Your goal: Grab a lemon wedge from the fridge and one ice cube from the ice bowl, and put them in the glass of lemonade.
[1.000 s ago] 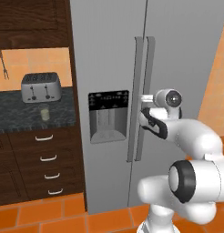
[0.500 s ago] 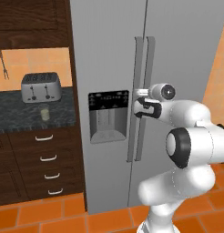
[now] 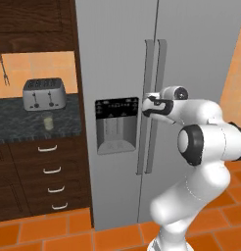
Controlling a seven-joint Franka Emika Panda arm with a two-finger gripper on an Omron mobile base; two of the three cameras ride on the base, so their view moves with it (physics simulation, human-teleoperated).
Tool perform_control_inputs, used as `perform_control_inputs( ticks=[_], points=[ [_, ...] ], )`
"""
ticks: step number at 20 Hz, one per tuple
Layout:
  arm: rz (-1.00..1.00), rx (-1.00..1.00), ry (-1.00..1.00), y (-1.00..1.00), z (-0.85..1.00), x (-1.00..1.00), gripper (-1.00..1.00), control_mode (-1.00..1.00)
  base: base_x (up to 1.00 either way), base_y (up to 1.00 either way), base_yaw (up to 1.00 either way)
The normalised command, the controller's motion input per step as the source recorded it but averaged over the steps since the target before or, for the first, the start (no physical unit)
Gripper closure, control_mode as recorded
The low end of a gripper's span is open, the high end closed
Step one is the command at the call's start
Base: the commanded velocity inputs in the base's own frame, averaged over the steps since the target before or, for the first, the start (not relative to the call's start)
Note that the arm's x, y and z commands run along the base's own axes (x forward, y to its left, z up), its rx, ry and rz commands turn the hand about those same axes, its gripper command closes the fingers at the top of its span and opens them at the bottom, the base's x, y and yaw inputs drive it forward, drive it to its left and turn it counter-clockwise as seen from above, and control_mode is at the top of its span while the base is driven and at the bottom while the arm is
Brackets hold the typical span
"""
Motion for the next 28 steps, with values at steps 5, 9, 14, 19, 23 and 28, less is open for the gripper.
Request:
perform_control_inputs(
  ticks=[5,9,14,19,23,28],
  points=[
    [0.00,0.00,0.00,0.00,-0.04,0.66,-1.00,-1.00,0.00,0.00,0.00],
    [0.00,-0.03,-0.04,0.01,-0.32,0.74,-1.00,-1.00,0.00,0.00,0.00],
    [-0.01,-0.02,-0.01,0.10,-0.23,0.84,-1.00,-1.00,0.00,0.00,0.00],
    [-0.02,-0.01,0.00,0.07,-0.05,0.74,1.00,-1.00,0.00,0.00,0.00],
    [-0.12,-0.05,0.22,0.04,0.14,0.03,1.00,-1.00,0.00,0.00,0.00],
    [-0.14,-0.09,0.38,0.00,0.62,-0.01,1.00,-1.00,0.00,0.00,0.00]
  ],
)
